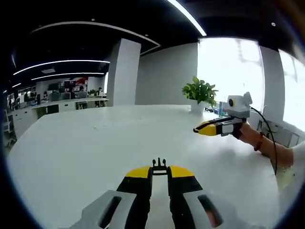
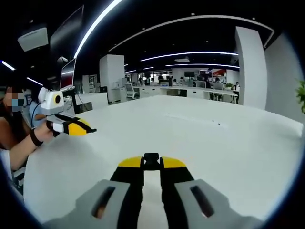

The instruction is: Snap the two parts of the plastic buckle together until the buckle closes and remains connected.

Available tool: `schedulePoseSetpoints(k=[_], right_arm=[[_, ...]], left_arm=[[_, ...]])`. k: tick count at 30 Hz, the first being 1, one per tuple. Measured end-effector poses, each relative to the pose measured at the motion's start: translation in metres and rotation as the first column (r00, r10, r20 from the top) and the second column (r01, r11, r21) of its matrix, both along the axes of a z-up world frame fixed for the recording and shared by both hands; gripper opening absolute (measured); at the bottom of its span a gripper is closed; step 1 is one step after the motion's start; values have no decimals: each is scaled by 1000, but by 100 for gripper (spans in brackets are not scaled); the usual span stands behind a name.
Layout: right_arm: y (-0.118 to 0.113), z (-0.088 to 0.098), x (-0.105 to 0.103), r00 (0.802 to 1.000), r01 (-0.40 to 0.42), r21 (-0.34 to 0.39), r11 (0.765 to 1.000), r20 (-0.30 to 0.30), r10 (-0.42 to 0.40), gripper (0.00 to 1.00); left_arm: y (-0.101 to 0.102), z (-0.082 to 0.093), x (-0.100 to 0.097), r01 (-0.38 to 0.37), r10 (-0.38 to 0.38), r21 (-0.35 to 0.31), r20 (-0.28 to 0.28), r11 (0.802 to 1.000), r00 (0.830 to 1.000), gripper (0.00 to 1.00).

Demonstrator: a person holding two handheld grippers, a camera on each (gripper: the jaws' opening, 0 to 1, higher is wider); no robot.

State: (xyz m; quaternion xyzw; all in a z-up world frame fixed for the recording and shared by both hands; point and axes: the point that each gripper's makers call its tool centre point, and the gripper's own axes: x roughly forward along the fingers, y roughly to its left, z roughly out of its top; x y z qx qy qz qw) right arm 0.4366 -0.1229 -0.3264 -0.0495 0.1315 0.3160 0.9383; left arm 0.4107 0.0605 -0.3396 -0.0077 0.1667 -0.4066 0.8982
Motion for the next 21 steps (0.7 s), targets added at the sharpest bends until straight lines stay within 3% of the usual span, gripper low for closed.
schedulePoseSetpoints(k=[4,7,14,16,21], right_arm=[[12,-2,-10,997,-77,25,997,-19,77,11],[16,-5,-14,994,-105,5,994,-26,105,11],[21,-4,-23,984,-180,5,984,-10,180,11],[24,-5,-27,978,-208,-1,978,-5,208,11],[34,-6,-36,963,-269,-10,963,1,269,11]], left_arm=[[-5,0,-6,26,-26,2,-4,1000,1000,11],[-10,2,-12,70,-71,13,37,997,997,11],[-19,-8,-20,119,-119,36,0,992,993,11],[-24,-8,-26,170,-171,51,21,984,985,11],[-30,-10,-33,205,-206,49,16,977,978,11]])
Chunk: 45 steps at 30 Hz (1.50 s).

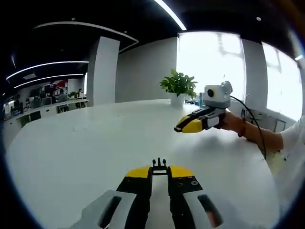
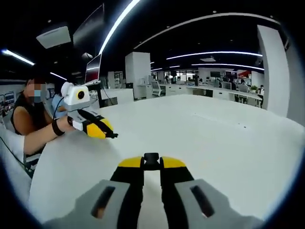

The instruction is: Snap the two parts of the plastic buckle together until the buckle closes and remains connected.

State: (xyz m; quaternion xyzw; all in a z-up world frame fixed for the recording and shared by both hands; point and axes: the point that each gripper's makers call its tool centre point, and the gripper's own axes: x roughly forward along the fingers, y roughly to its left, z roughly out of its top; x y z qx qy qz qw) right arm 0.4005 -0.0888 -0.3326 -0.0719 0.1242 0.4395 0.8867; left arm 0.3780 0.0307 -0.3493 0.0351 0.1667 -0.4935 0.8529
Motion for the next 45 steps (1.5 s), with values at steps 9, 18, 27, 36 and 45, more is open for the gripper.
schedulePoseSetpoints(k=[9,18,27,36,45], right_arm=[[21,-5,-14,987,-158,-24,987,8,158,11],[30,-7,-24,961,-273,-67,960,20,275,11],[38,-11,-40,930,-364,-99,926,12,366,11],[42,-14,-47,924,-382,-101,919,-5,383,11],[49,-14,-62,906,-422,-83,903,-5,423,11]], left_arm=[[-11,3,-16,103,-104,-51,-1,993,995,11],[-12,4,-19,172,-174,-72,-13,982,985,11],[-14,4,-27,289,-292,-87,-20,953,956,11],[-15,2,-27,287,-290,-83,-18,954,957,11],[-24,-2,-44,342,-342,-53,6,938,940,11]])
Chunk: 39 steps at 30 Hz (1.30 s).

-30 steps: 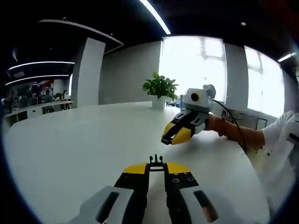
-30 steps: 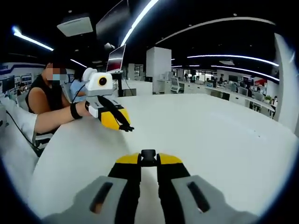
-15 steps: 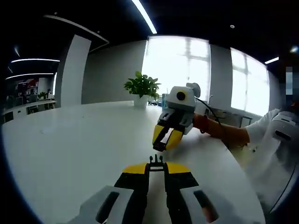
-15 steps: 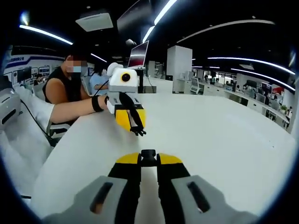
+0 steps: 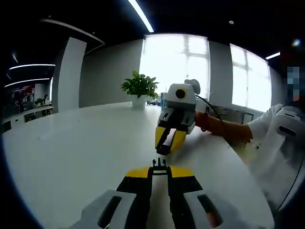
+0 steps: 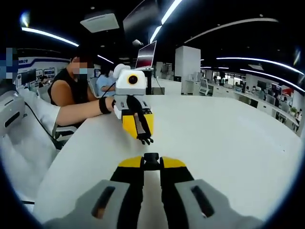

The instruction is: Snap the two parts of the plastic buckle together until the buckle closes and remains connected.

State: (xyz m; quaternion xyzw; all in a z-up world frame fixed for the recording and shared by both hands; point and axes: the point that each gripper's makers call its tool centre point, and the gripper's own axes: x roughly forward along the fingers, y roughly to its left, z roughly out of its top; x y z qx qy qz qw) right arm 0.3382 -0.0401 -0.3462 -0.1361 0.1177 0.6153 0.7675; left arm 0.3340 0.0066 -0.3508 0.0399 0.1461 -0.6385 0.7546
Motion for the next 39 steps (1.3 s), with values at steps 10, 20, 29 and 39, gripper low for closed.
schedulePoseSetpoints(k=[10,20,29,39], right_arm=[[15,1,-28,994,-102,25,994,-23,102,11],[12,-3,-20,993,-111,-1,994,-29,111,11],[13,-11,-26,988,-152,-40,988,-43,150,11],[13,-23,-31,985,-165,-87,982,-61,161,11]], left_arm=[[-9,0,-16,81,-81,-4,-1,997,997,11],[-12,-2,-27,112,-112,1,0,994,994,11],[-14,-8,-34,151,-151,28,5,988,988,11],[-13,-20,-29,150,-146,93,-45,984,988,11]])
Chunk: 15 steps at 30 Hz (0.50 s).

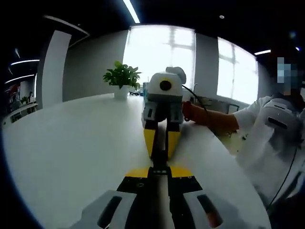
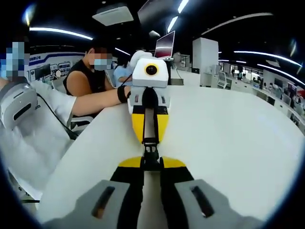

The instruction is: Snap the two parts of the plastic buckle together until the buckle closes and remains connected.

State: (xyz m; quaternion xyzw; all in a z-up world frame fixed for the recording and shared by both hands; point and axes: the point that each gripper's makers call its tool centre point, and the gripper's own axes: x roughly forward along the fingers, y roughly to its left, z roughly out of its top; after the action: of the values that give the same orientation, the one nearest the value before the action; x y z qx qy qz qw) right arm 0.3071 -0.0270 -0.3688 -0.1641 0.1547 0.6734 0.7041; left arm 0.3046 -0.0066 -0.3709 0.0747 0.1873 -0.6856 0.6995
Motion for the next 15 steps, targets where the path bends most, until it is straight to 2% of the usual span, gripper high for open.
schedulePoseSetpoints(k=[3,7,15], right_arm=[[1,-2,-3,1000,-11,-4,1000,-10,11,11],[0,-2,-4,1000,-9,-4,1000,-16,9,11],[1,-2,-4,1000,1,2,1000,-24,-1,10]], left_arm=[[1,-4,-3,10,-10,26,-7,1000,1000,11],[-1,-6,-4,6,-6,27,-16,1000,1000,11],[4,-4,11,-12,14,21,-69,1000,998,9]])
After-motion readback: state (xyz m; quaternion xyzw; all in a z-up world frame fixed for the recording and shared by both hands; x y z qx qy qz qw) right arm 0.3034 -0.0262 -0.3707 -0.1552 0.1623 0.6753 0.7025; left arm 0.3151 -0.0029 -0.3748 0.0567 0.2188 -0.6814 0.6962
